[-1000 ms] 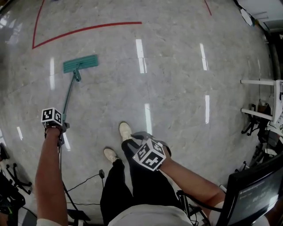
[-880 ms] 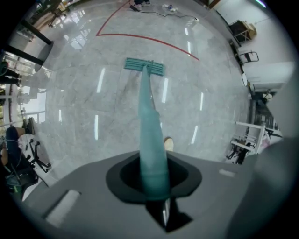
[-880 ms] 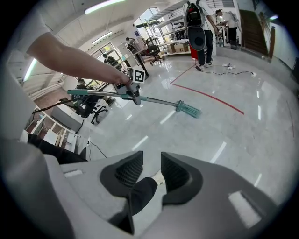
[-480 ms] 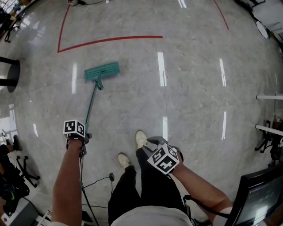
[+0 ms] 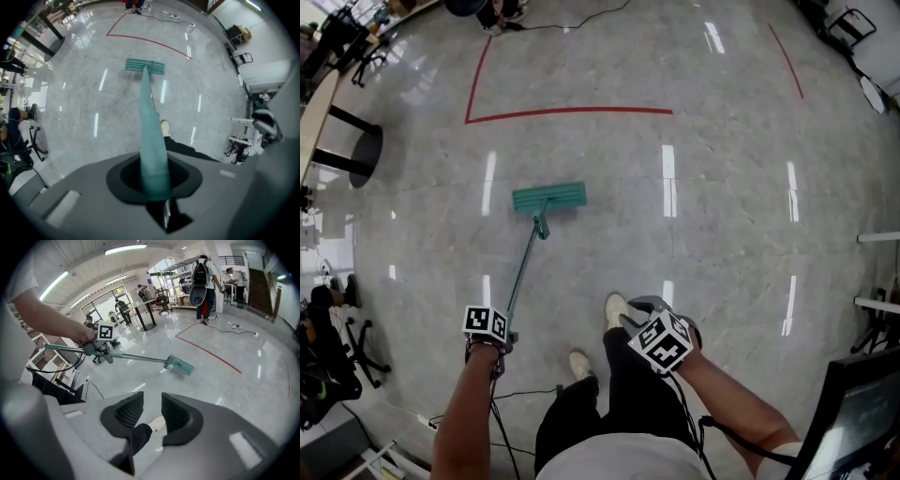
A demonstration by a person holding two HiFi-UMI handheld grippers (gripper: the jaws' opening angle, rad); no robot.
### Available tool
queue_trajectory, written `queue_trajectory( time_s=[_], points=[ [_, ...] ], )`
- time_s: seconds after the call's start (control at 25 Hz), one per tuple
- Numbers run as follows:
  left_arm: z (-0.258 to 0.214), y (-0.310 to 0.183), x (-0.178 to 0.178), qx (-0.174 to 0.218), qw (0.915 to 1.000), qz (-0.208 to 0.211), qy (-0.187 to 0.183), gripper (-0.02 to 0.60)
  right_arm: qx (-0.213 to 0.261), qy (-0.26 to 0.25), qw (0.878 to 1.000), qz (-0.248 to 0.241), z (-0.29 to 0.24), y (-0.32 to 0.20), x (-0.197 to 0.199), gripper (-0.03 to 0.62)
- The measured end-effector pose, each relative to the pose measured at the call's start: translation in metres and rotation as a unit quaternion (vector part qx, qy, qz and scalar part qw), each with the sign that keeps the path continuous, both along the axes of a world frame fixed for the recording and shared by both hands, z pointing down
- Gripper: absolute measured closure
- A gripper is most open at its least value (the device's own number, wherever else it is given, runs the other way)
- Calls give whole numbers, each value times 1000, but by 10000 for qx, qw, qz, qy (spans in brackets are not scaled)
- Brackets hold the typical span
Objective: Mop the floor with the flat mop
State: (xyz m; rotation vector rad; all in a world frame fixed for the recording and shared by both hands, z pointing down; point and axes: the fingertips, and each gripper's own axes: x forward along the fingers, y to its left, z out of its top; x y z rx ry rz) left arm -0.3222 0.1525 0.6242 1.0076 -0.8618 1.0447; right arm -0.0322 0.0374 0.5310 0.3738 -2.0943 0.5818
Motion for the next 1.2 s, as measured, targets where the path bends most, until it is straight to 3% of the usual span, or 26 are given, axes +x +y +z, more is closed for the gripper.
queue_trajectory(
  time_s=[0.32, 0.72, 0.96, 1.2],
  points=[
    [-14, 104, 0, 32, 9999, 37, 143, 488, 478, 45, 9987, 164, -29, 31, -4, 471],
    [-27, 241, -12, 262, 9989, 278, 282, 486, 926, 20, 9951, 332, -75, 147, -15, 471],
    [-36, 319, -9, 114, 9994, 166, 264, 486, 1169, 63, 9923, 412, -108, 202, 7, 471],
    [-40, 375, 18, 130, 9997, 82, 187, 486, 1442, 39, 9885, 445, -128, 230, 51, 471]
  ],
)
